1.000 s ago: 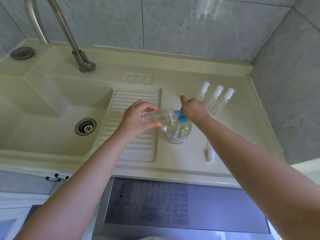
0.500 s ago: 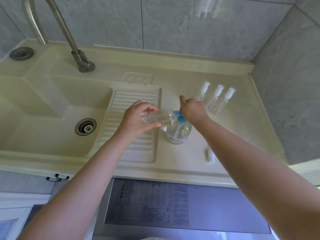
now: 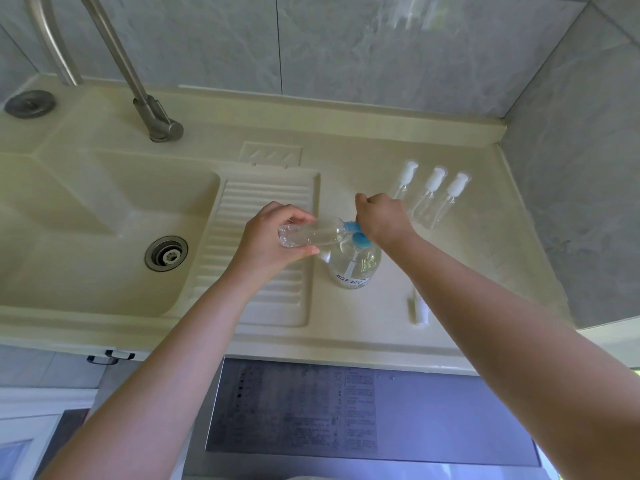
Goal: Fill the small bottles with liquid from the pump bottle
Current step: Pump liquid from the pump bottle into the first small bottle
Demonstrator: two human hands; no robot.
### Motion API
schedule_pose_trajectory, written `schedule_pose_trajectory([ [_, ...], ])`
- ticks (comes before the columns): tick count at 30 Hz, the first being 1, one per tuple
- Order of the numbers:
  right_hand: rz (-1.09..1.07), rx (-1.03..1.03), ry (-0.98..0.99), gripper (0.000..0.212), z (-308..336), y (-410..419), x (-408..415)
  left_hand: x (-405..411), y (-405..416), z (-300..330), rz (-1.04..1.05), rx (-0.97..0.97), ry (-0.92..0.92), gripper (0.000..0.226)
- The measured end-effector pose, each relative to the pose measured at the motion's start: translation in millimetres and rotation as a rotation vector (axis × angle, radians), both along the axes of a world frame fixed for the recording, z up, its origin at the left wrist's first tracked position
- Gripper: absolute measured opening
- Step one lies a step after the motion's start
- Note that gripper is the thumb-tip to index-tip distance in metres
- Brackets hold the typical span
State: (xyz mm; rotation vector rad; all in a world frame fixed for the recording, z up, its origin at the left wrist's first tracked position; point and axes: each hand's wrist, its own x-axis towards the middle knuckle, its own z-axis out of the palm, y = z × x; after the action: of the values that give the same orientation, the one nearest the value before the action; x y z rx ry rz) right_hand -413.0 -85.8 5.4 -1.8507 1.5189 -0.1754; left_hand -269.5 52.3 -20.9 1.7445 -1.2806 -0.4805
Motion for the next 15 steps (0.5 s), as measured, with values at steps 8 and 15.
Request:
schedule_pose_trajectory([
  [8, 0.017, 0.036, -0.001, 0.066, 6.4, -4.7, -5.4, -0.6, 0.4, 0.1, 0.001, -0.003, 0.016, 0.05],
  [15, 0.029, -0.014, 0.063, 0.044, -1.8, -2.5, -1.9, -0.1, -1.1, -1.9, -0.008, -0.014, -0.007, 0.049],
])
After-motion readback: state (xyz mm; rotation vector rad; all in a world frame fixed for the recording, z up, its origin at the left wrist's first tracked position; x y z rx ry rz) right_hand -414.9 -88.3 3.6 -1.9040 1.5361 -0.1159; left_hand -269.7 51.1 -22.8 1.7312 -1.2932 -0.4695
